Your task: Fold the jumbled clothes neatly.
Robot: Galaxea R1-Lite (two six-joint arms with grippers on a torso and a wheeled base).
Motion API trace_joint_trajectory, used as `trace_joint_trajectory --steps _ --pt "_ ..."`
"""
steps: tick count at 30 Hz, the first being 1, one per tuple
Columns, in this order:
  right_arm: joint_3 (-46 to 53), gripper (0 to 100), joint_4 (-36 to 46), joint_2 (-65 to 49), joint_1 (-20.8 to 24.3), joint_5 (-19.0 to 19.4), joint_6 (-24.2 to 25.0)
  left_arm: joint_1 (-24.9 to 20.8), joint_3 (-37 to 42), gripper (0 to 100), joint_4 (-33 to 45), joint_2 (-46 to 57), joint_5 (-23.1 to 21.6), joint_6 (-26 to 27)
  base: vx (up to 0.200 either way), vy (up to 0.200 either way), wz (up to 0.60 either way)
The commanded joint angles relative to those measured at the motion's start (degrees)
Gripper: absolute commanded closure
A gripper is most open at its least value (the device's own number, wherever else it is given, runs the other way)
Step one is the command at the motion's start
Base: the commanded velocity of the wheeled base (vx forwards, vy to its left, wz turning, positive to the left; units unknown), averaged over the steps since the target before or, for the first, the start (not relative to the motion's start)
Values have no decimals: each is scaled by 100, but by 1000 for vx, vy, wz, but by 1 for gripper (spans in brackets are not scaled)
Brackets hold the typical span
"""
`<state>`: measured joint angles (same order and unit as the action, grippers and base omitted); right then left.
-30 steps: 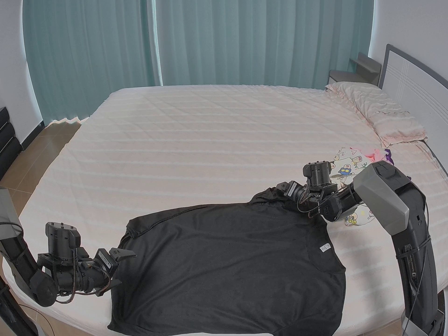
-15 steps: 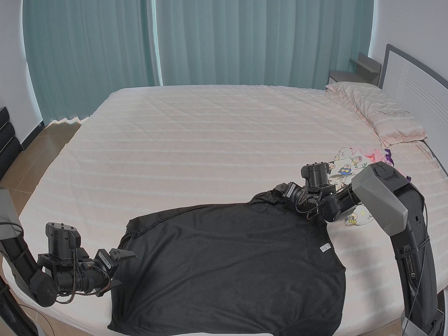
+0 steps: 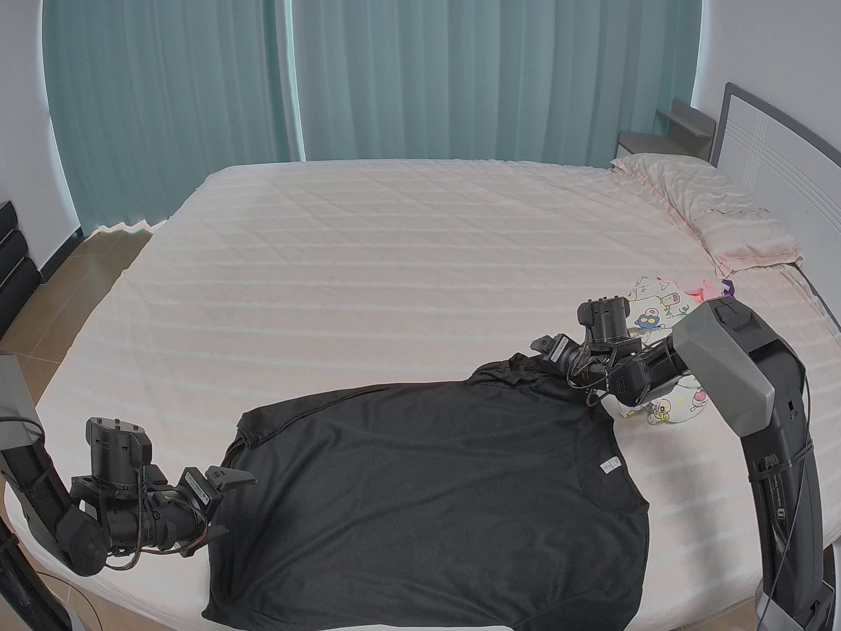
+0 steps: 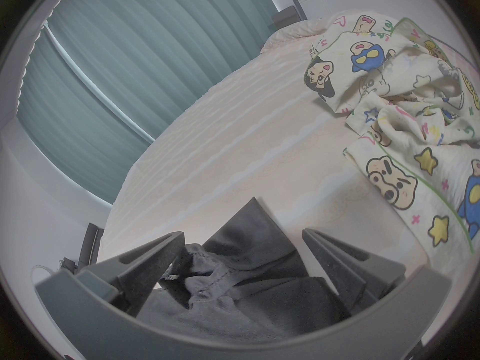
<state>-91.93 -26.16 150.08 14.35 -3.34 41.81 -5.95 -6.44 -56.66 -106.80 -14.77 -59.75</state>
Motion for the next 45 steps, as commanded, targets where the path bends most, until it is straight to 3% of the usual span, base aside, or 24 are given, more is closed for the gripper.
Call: trace_joint_trajectory --steps 1,7,8,21,24,34,35,45 --pt "-106 0 15 109 112 26 20 -3 2 0 -3 -16 1 -2 0 0 0" --pt "-642 0 278 435 209 -9 55 6 2 0 -3 -16 1 -2 0 0 0" --pt "-774 100 313 461 209 -18 73 6 2 0 -3 -16 1 -2 0 0 0" --pt "-1178 100 305 303 94 -61 108 6 2 0 -3 -16 1 -2 0 0 0" --pt "-1468 100 305 347 33 -255 108 6 2 0 -3 -16 1 -2 0 0 0" --pt "-1284 100 1034 153 -20 -290 90 6 2 0 -3 -16 1 -2 0 0 0" --pt "-1257 0 1043 145 -11 -281 90 6 2 0 -3 -16 1 -2 0 0 0" --pt "-1117 0 1043 162 59 -237 125 6 2 0 -3 -16 1 -2 0 0 0"
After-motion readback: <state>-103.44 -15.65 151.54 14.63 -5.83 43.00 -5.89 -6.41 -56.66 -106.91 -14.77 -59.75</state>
